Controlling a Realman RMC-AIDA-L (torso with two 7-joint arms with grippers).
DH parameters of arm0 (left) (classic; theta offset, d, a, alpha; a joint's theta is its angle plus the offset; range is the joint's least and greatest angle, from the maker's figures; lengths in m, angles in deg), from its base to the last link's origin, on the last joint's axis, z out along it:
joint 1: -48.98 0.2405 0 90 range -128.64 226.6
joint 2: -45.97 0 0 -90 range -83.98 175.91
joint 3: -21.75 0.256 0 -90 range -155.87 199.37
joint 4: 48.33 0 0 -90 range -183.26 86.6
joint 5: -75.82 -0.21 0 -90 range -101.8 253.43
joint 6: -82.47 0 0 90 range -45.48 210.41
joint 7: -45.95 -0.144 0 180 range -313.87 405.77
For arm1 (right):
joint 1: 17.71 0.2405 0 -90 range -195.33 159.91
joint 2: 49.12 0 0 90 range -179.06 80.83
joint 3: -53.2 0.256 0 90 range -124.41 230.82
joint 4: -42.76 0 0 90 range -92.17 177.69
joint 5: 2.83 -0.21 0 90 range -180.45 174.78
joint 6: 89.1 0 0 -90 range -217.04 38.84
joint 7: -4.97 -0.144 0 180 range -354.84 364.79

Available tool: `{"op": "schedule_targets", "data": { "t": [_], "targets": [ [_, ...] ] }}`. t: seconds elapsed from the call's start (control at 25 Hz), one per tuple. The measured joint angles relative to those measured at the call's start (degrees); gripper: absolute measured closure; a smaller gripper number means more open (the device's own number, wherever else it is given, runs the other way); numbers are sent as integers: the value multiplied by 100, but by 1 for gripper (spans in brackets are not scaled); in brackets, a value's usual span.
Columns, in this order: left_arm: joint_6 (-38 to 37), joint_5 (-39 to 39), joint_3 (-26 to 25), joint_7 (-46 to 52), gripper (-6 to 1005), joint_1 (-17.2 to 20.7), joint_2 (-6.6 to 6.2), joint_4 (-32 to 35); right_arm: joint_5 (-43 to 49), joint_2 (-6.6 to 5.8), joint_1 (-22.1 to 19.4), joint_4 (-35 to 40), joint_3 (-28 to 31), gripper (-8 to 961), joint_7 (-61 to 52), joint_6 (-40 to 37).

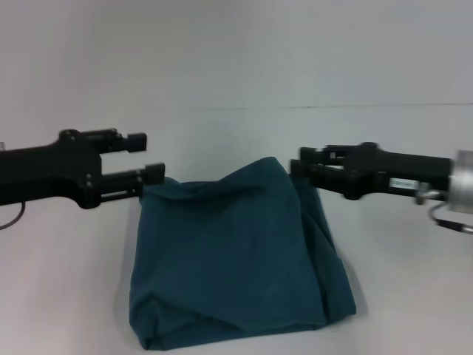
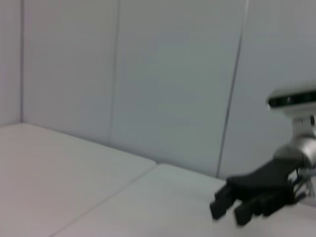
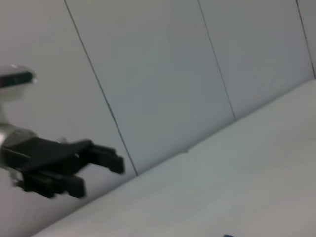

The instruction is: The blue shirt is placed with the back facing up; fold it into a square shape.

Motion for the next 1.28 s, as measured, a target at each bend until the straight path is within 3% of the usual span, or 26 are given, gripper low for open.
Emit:
{"op": "schedule_targets", "data": {
  "t": [0.24, 0.44, 0.68, 0.96, 1.28],
  "targets": [
    [-6, 240, -364, -88, 354, 187, 58, -19, 48, 77, 630, -763, -403, 528, -44, 769],
    [50, 326, -456, -196, 354, 340, 112, -23, 58, 90, 1095, -1011, -874, 785, -357, 1127],
    [105, 328, -461, -302, 354, 428, 177, -28, 38, 101, 1379, -1082, -1690, 943, -949, 1709],
    [199, 318, -463, -582, 355, 450, 305, -29, 44, 110, 1557, -1107, -2334, 934, -1544, 2067],
    [218, 327, -463, -681, 355, 470, 336, -43, 224, 105, 1747, -1183, -2995, 934, -2486, 2771]
  ]
}}
